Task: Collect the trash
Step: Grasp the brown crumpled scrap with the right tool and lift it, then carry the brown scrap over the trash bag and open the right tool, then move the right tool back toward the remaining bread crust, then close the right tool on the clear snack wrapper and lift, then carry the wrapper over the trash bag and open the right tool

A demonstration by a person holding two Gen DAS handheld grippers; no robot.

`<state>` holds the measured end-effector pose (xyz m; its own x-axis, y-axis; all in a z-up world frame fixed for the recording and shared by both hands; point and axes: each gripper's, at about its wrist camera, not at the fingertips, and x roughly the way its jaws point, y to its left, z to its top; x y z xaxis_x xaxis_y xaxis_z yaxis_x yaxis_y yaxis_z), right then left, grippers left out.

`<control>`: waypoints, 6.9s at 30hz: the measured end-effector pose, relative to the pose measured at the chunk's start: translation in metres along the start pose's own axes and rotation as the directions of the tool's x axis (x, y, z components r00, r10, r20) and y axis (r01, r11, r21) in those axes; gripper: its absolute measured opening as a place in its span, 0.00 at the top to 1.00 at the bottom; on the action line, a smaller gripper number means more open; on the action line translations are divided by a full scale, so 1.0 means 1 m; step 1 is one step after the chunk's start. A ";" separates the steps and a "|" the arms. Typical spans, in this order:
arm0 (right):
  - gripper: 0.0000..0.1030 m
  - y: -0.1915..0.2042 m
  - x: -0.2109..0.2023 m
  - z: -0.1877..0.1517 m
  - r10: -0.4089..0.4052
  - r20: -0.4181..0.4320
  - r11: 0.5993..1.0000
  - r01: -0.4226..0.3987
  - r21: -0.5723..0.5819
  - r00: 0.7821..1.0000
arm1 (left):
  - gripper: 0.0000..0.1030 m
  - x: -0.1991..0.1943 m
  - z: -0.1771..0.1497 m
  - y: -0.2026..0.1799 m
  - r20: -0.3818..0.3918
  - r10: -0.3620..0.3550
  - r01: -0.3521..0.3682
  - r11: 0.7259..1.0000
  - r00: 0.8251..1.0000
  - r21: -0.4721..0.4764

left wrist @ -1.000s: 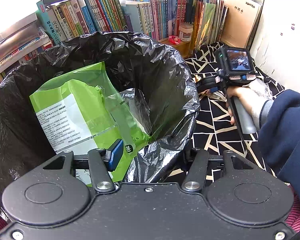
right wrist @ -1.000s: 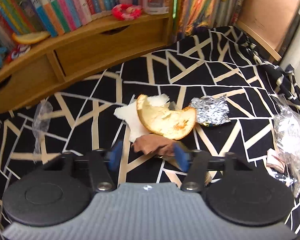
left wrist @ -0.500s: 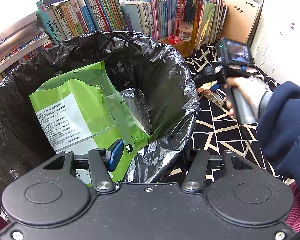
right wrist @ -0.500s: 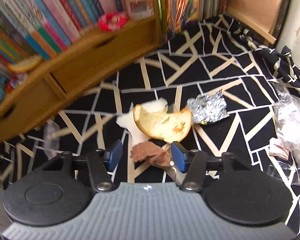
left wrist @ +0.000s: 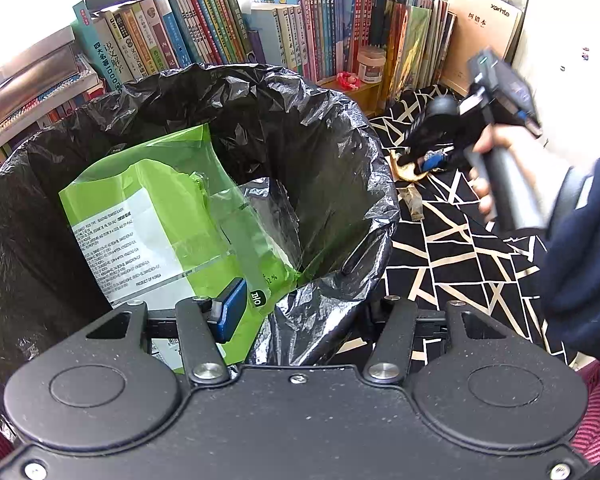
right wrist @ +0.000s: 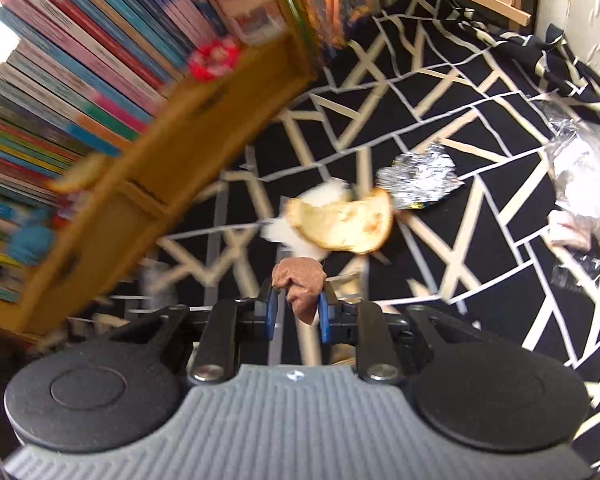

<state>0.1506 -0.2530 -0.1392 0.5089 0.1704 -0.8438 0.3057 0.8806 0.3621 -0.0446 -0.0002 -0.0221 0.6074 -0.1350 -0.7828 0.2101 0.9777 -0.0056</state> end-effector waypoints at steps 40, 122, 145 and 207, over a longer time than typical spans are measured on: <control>0.36 0.175 -0.161 -0.095 0.666 -0.223 0.526 -0.660 -0.536 0.712 | 0.49 -0.001 -0.001 0.000 0.005 0.001 -0.001 1.000 1.000 0.006; 0.00 0.012 0.009 -0.028 -0.114 0.099 0.969 0.133 -0.208 0.989 | 0.49 -0.001 -0.002 0.000 0.006 -0.003 0.003 1.000 1.000 0.006; 0.00 -0.003 0.061 -0.059 -0.197 0.158 0.911 0.240 -0.335 0.968 | 0.48 0.000 -0.002 0.001 0.003 0.000 0.000 1.000 1.000 0.002; 0.72 0.167 -0.189 -0.099 0.754 -0.048 0.427 -0.544 -0.722 0.655 | 0.48 -0.001 -0.003 0.001 0.009 0.004 -0.004 1.000 1.000 0.006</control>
<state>0.0260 -0.0946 0.0420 0.5256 0.7966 -0.2986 -0.7275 0.6028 0.3277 -0.0475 0.0017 -0.0228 0.6151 -0.1328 -0.7772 0.2126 0.9771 0.0012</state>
